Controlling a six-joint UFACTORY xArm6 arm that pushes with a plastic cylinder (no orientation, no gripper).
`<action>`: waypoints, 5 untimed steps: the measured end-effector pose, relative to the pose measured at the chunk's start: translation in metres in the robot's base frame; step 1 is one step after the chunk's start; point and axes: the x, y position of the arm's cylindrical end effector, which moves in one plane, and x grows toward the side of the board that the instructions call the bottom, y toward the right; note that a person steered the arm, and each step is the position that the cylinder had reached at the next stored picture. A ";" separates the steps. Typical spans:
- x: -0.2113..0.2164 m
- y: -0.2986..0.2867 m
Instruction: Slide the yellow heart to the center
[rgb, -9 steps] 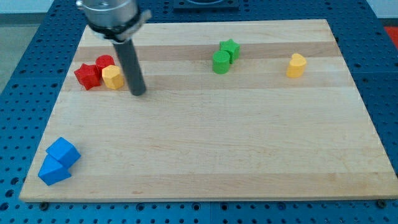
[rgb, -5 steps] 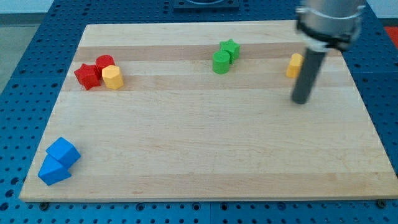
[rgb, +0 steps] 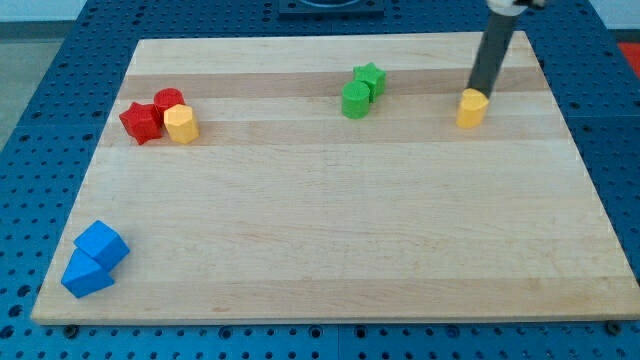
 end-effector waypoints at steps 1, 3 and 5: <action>0.026 -0.022; 0.064 -0.060; 0.034 -0.031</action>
